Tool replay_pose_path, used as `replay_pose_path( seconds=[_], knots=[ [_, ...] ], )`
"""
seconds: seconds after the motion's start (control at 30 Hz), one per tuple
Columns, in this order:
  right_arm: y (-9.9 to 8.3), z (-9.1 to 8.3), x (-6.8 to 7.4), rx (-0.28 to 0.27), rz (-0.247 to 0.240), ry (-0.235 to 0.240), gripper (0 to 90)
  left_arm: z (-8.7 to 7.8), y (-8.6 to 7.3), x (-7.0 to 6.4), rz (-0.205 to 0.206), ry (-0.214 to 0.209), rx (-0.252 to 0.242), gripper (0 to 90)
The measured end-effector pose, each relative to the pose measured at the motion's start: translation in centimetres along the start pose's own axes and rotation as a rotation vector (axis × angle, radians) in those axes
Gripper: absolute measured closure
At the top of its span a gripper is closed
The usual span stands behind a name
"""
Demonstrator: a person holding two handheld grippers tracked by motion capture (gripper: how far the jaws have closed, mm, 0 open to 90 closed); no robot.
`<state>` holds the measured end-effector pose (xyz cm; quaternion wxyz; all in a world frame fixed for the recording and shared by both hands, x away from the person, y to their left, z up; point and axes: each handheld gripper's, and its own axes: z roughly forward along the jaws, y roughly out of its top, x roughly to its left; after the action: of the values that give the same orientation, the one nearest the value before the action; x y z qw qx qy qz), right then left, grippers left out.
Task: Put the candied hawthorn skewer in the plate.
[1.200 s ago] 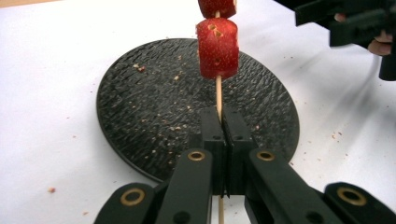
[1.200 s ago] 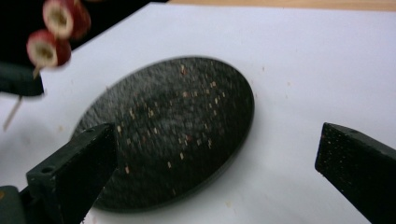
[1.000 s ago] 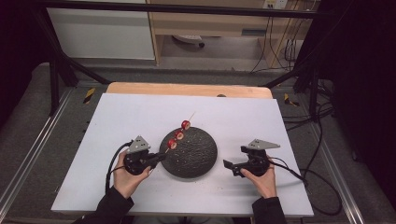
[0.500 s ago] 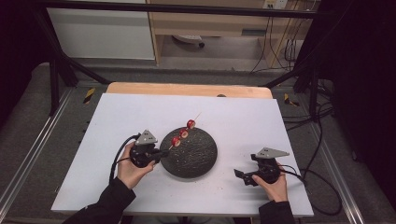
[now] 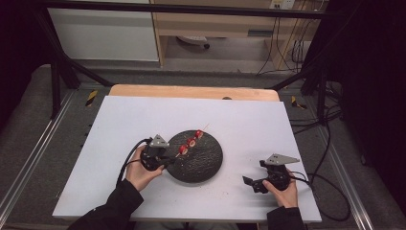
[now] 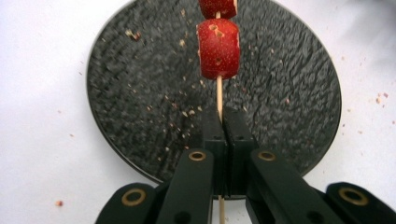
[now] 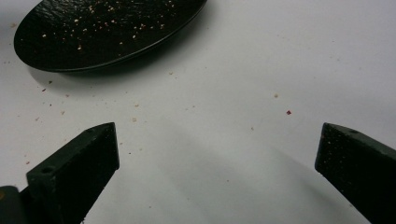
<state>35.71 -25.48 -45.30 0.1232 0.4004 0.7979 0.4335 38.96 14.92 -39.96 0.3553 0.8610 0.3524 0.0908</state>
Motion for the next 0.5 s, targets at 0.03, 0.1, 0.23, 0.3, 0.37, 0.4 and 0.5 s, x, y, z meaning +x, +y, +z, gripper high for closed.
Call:
replay_pose_path(
  seconds=[0.03, 0.1, 0.23, 0.3, 0.37, 0.4, 0.5],
  knots=[
    [0.0, 0.0, 0.0, -0.003, 0.004, 0.004, 0.5, 0.1, 0.0, -0.1, 0.005, 0.006, 0.014, 88.8],
    [0.0, 0.1, 0.0, -0.005, 0.0, 0.005, 0.5, 0.4, 0.0, -0.2, 0.007, 0.008, 0.035, 88.8],
    [0.0, 0.0, 0.0, -0.002, -0.001, 0.006, 0.5, 1.2, -0.1, -0.4, 0.008, 0.01, 0.067, 88.8],
    [0.0, -0.1, 0.0, -0.005, 0.0, 0.004, 0.5, 1.6, -0.1, -0.5, 0.007, 0.012, 0.085, 88.8],
    [0.0, -0.1, 0.0, -0.008, 0.002, 0.005, 0.5, 2.0, -0.1, -0.6, 0.011, 0.024, 0.099, 88.8],
    [0.0, -0.1, 0.0, -0.009, 0.003, 0.006, 0.5, 2.2, -0.2, -0.6, 0.012, 0.03, 0.105, 88.8],
    [0.0, -0.1, 0.0, -0.008, 0.004, 0.005, 0.5, 2.7, -0.1, -0.8, 0.021, 0.043, 0.12, 88.8]
  ],
)
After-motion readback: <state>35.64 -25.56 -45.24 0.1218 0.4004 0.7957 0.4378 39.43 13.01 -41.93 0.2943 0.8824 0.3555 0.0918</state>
